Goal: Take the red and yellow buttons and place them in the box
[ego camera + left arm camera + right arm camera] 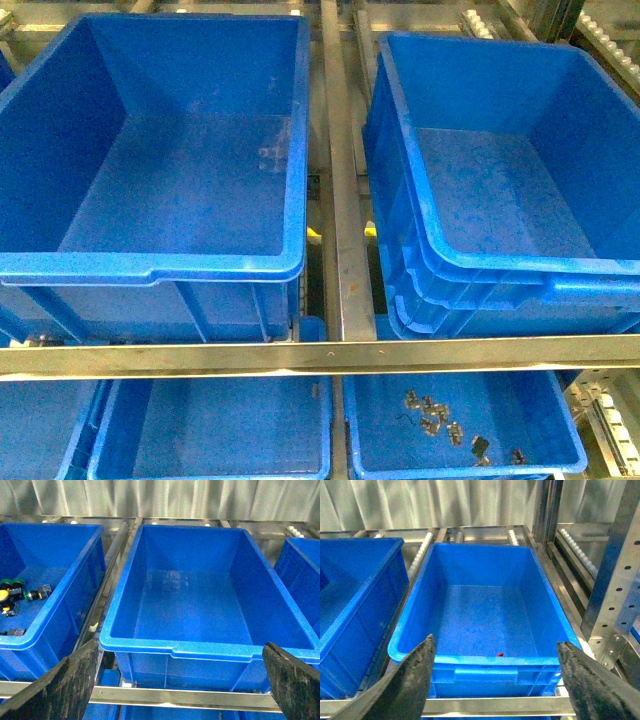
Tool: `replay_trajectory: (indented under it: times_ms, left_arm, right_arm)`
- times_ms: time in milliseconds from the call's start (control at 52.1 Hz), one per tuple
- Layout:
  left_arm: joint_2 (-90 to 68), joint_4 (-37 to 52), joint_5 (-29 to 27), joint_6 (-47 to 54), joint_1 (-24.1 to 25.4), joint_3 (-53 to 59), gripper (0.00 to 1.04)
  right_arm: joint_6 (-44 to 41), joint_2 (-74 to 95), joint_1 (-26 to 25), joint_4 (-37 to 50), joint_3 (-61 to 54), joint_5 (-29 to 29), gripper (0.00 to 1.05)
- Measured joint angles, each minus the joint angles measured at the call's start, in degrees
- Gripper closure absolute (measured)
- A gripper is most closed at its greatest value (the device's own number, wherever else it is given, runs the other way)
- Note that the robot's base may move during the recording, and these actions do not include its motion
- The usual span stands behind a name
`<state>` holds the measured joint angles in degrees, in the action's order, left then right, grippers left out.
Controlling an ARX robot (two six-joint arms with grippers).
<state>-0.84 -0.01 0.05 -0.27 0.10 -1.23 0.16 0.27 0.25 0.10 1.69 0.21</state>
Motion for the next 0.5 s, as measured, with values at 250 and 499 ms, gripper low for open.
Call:
replay_trajectory:
  times_ms: [250, 499]
  left_arm:
    - [0.0, 0.0, 0.0, 0.0, 0.0, 0.0, 0.08]
    - [0.0, 0.0, -0.3, 0.0, -0.1, 0.0, 0.08]
  right_arm:
    - [0.0, 0.0, 0.0, 0.0, 0.0, 0.0, 0.07]
    - [0.0, 0.0, -0.2, 0.0, 0.0, -0.5, 0.07]
